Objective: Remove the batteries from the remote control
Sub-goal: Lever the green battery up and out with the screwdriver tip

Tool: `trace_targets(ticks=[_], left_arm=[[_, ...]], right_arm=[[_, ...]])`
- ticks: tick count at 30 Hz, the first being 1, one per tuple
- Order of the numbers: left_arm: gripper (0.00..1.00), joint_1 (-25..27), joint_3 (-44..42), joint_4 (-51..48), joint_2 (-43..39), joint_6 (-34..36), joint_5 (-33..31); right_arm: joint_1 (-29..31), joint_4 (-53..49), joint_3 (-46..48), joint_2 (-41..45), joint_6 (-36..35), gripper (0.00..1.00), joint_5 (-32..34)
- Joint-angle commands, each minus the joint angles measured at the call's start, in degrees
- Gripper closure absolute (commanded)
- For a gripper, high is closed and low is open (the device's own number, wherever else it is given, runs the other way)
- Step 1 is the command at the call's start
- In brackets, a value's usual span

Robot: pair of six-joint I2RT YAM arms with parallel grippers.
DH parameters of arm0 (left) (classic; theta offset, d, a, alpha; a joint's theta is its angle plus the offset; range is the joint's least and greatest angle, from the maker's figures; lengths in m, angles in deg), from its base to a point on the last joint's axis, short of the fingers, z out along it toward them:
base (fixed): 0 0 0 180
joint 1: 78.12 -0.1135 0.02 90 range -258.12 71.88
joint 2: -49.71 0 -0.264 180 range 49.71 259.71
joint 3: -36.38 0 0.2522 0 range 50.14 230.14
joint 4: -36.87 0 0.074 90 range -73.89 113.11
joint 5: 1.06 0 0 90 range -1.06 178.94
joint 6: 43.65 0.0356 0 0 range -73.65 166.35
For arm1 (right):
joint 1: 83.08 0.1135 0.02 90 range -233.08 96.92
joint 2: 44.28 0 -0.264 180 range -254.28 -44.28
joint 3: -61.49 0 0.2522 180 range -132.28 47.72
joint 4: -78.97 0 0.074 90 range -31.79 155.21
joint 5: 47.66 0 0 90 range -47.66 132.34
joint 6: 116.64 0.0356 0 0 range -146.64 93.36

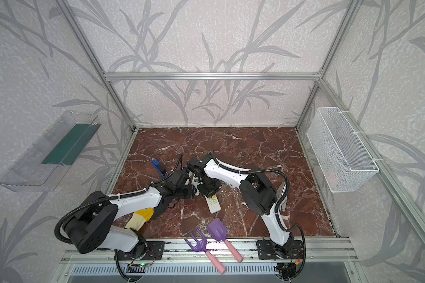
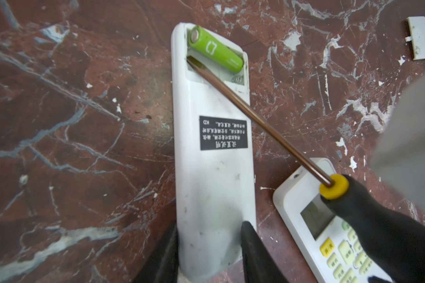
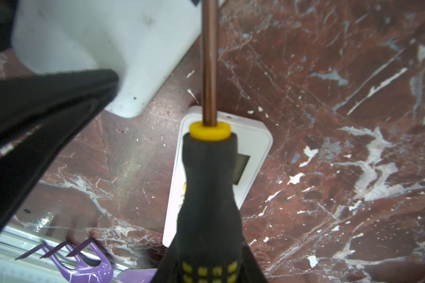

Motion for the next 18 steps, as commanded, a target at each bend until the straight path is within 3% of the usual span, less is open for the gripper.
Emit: trace_targets(ticks=[1,18], left_arm=[[0.69,0.41,-2.16,-8.67,1.07,0.18,-1.37],[0.7,0.42,-2.27,-9.47,0.38,0.35,-2.1]], right_arm=[[-0.41,1.49,1.1,3.28,-0.71,1.0,-0.05],[-1.58,3.17,4.12,3.94,0.21,1.0,2.32]])
